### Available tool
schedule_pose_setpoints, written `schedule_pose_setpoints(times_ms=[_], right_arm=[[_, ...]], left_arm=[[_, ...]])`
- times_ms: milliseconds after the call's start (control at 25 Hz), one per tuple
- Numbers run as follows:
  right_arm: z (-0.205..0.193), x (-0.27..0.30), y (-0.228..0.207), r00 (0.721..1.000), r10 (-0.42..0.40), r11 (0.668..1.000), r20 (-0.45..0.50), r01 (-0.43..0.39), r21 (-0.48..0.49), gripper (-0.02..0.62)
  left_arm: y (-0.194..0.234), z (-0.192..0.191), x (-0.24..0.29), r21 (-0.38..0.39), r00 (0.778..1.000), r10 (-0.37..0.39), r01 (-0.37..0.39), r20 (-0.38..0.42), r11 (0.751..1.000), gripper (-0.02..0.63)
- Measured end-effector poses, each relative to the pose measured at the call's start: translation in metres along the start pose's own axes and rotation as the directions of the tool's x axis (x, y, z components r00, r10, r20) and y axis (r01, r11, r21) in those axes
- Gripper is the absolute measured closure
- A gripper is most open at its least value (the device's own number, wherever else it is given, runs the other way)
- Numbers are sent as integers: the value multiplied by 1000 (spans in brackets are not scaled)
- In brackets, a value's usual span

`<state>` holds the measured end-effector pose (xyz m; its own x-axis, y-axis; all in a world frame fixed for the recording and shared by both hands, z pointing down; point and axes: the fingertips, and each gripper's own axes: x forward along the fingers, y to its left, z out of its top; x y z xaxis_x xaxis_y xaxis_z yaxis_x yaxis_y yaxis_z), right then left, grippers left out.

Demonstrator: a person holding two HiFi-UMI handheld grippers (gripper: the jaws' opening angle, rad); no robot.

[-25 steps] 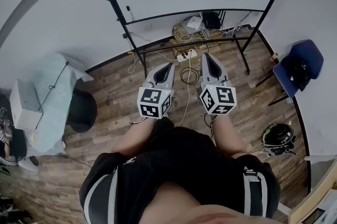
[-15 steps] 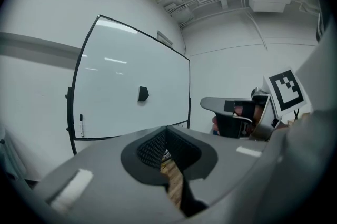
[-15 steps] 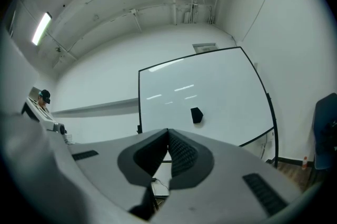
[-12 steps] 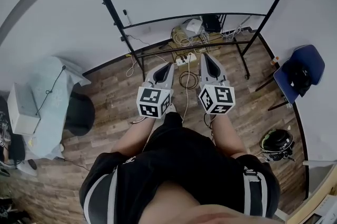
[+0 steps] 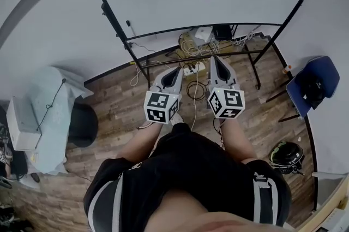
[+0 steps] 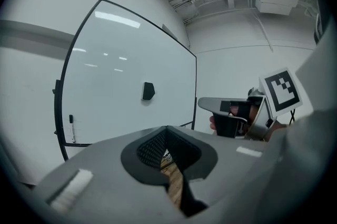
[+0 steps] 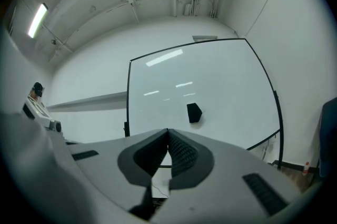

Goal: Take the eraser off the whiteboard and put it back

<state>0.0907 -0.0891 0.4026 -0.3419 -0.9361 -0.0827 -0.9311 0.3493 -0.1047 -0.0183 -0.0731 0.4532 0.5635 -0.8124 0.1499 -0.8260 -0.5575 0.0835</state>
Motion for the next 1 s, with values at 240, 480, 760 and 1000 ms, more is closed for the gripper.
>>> schedule_pose_setpoints(times_ms=[240,480,760,1000], right_arm=[[6,62,-9,1000,3,1000,-2,-3,-12,589],[3,127,-23,1000,-17,1000,-11,17,-18,589],[4,189,-39,999,-39,999,-21,38,-33,589],[5,208,-58,998,-56,998,-22,56,-19,589]], left_arm=[[44,12,40,-21,1000,7,-7,-3,1000,597],[94,15,79,-44,1000,8,-8,-17,999,597],[152,45,121,-33,999,17,-16,30,999,597],[178,63,143,-27,997,54,-53,52,998,597]])
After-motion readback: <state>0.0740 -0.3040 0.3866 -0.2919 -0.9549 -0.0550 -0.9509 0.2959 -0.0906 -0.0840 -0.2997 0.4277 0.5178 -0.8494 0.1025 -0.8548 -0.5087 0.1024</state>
